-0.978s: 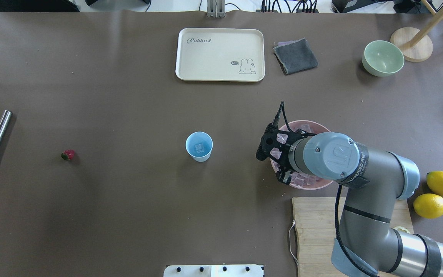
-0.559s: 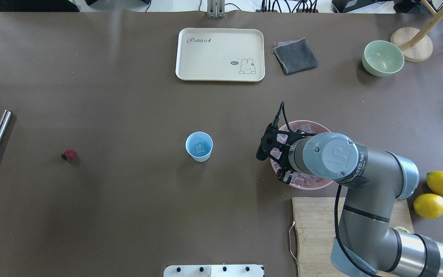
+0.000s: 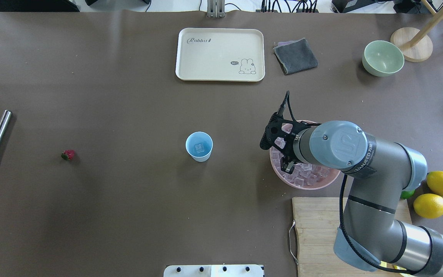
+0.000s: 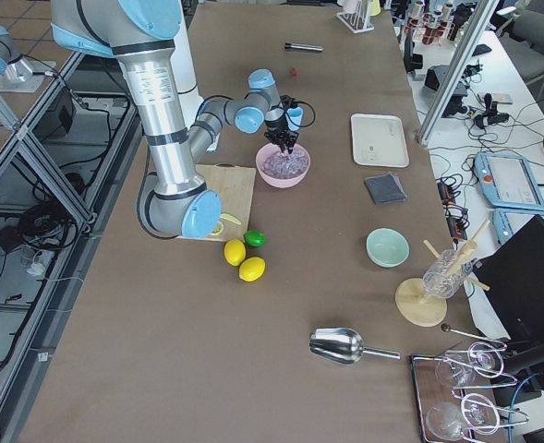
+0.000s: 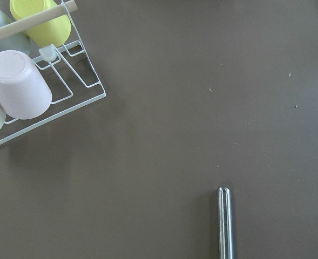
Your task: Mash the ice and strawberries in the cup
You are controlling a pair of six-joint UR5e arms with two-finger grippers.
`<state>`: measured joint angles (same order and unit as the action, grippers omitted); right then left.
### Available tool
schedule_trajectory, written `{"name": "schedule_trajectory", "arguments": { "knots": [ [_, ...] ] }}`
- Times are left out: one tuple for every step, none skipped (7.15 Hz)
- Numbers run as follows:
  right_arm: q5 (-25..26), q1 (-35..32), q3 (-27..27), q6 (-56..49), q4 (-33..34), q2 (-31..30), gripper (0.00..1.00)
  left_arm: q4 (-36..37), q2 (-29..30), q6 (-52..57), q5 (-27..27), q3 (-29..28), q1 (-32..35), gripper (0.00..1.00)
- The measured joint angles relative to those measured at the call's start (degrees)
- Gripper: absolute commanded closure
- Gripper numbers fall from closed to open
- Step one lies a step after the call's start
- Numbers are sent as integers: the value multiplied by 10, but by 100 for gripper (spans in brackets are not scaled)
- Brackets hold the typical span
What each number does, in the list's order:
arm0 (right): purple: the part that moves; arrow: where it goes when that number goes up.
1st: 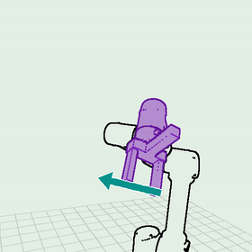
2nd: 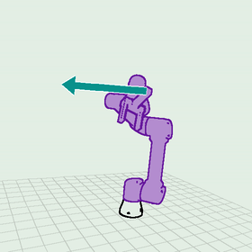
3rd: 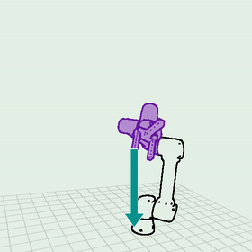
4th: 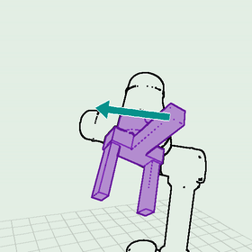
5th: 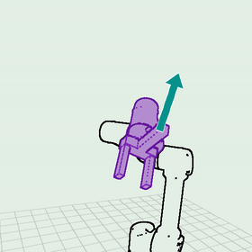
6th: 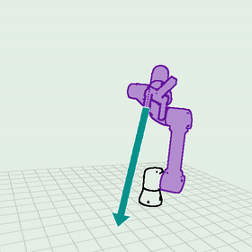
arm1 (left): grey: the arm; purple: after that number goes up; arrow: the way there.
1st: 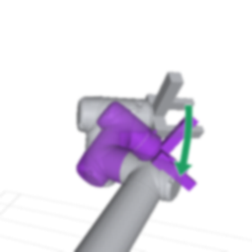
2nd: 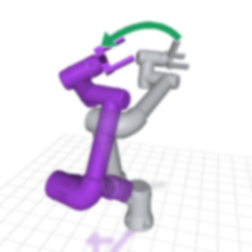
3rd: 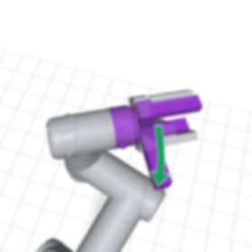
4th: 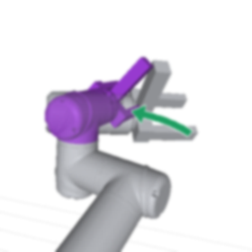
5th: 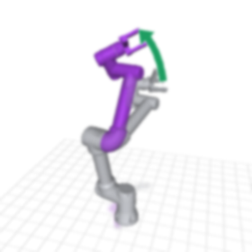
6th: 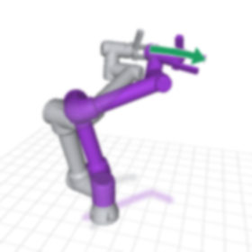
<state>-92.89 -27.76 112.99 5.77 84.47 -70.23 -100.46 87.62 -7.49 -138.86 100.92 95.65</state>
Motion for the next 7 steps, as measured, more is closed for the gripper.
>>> {"name": "schedule_trajectory", "arguments": {
  "knots": [
    [-13,-15,8,5,10,6,76,0,0,0,0,0,-1,2],
    [-19,-20,13,32,30,24,76,0,0,0,0,0,-1,2],
    [-22,-20,11,82,65,61,76,0,0,-1,0,0,-1,2],
    [-24,-17,4,120,98,103,76,0,0,-1,0,0,-1,2],
    [-24,-11,-13,156,114,142,76,0,0,-1,0,1,-1,2],
    [-22,-2,-51,194,118,190,76,1,1,-1,0,0,-2,2],
    [-21,5,-96,227,119,239,76,1,1,-1,0,0,-2,2]
  ]
}}
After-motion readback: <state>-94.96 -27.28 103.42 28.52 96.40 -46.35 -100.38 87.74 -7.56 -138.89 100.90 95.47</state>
